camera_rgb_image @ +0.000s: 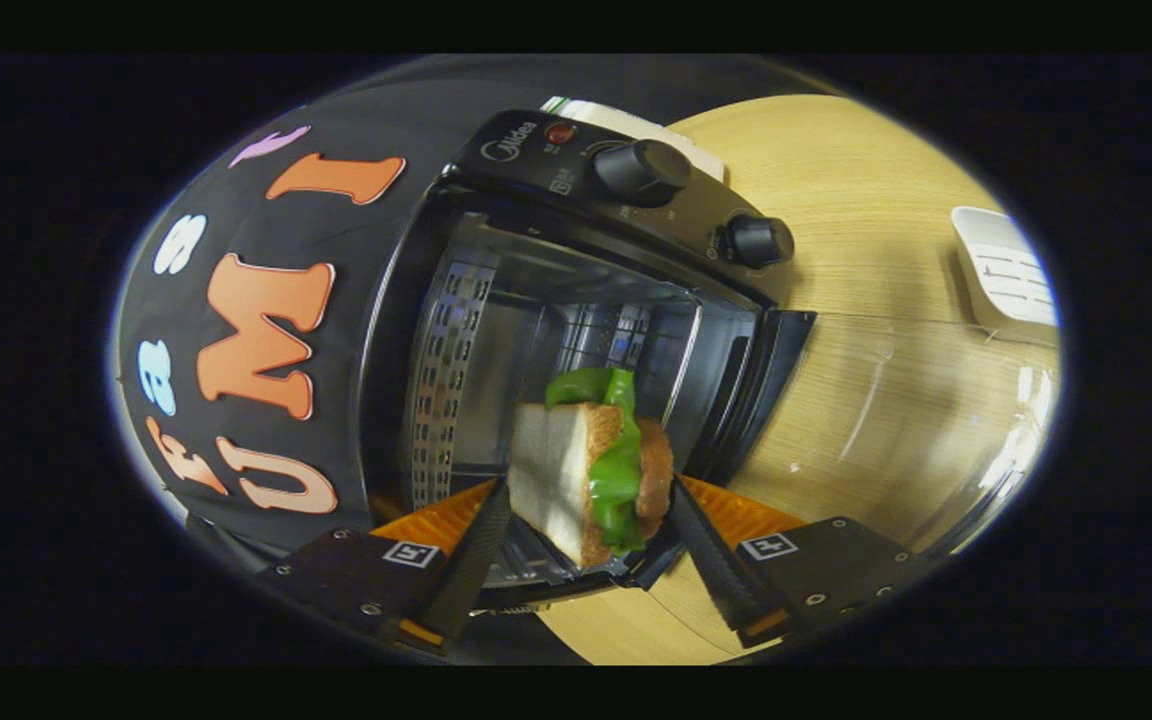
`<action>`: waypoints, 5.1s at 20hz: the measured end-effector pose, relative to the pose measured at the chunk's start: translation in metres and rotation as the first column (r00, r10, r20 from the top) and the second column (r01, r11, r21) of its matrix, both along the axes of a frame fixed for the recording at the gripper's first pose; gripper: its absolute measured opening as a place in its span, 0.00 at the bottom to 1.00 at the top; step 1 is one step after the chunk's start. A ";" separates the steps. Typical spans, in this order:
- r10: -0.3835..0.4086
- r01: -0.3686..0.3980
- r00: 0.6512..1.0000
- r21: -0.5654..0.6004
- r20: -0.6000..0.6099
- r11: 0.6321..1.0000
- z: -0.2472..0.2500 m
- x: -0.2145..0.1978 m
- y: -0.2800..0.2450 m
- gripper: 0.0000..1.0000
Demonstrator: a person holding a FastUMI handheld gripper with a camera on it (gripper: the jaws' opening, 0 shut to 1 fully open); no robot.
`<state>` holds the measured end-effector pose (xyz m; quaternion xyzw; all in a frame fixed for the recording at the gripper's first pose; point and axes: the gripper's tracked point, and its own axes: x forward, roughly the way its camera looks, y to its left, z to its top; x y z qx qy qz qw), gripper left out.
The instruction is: Open the toaster oven, put the food inside, and close the toaster oven door.
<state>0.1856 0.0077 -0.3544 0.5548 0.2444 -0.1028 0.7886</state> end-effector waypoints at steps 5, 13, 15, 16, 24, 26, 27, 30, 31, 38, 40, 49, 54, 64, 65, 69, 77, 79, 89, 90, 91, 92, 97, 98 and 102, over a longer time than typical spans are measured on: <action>0.007 -0.007 1.000 -0.029 -0.009 1.000 0.008 -0.016 -0.004 0.98; 0.026 -0.027 0.999 -0.067 -0.022 0.997 0.013 -0.055 -0.010 0.98; 0.052 -0.054 0.998 -0.090 -0.024 0.994 0.014 -0.074 -0.009 0.98; 0.076 -0.078 0.997 -0.114 -0.024 0.990 0.015 -0.082 -0.008 0.98; 0.285 -0.278 0.957 -0.462 -0.055 0.842 0.037 -0.151 -0.016 0.98; 0.328 -0.325 0.939 -0.564 -0.101 0.759 0.034 -0.172 -0.019 0.98; 0.346 -0.342 0.931 -0.601 -0.115 0.722 0.034 -0.181 -0.020 0.98; 0.371 -0.398 0.905 -0.716 -0.206 0.573 0.019 -0.203 -0.029 0.99; 0.375 -0.417 0.895 -0.747 -0.241 0.518 0.012 -0.209 -0.032 0.99; 0.359 -0.538 0.829 -0.787 -0.429 0.303 -0.043 -0.227 -0.044 0.99; 0.348 -0.556 0.818 -0.783 -0.457 0.279 -0.057 -0.221 -0.048 0.99; 0.358 -0.616 0.777 -0.740 -0.517 0.270 -0.086 -0.188 -0.045 1.00; 0.363 -0.600 0.790 -0.745 -0.494 0.292 -0.080 -0.178 -0.041 1.00; 0.393 -0.525 0.832 -0.784 -0.391 0.332 -0.009 -0.145 -0.038 1.00; 0.393 -0.515 0.838 -0.787 -0.379 0.340 -0.001 -0.140 -0.038 1.00; 0.403 -0.475 0.856 -0.799 -0.323 0.369 0.024 -0.118 -0.035 0.99; 0.419 -0.418 0.874 -0.821 -0.246 0.390 0.053 -0.074 -0.026 0.99; 0.421 -0.393 0.881 -0.829 -0.215 0.398 0.061 -0.063 -0.025 0.99; 0.396 -0.332 0.905 -0.845 -0.159 0.420 0.097 -0.079 -0.037 0.99; 0.393 -0.314 0.909 -0.852 -0.143 0.418 0.109 -0.078 -0.039 0.99; 0.392 -0.293 0.912 -0.862 -0.122 0.414 0.123 -0.079 -0.040 0.99; 0.393 -0.272 0.914 -0.871 -0.101 0.408 0.138 -0.080 -0.041 0.99; 0.431 -0.172 0.903 -0.918 -0.001 0.358 0.219 -0.089 -0.039 0.99; 0.444 -0.156 0.896 -0.924 0.016 0.348 0.235 -0.092 -0.035 0.99; 0.476 -0.070 0.871 -0.925 0.126 0.373 0.303 -0.108 -0.017 0.99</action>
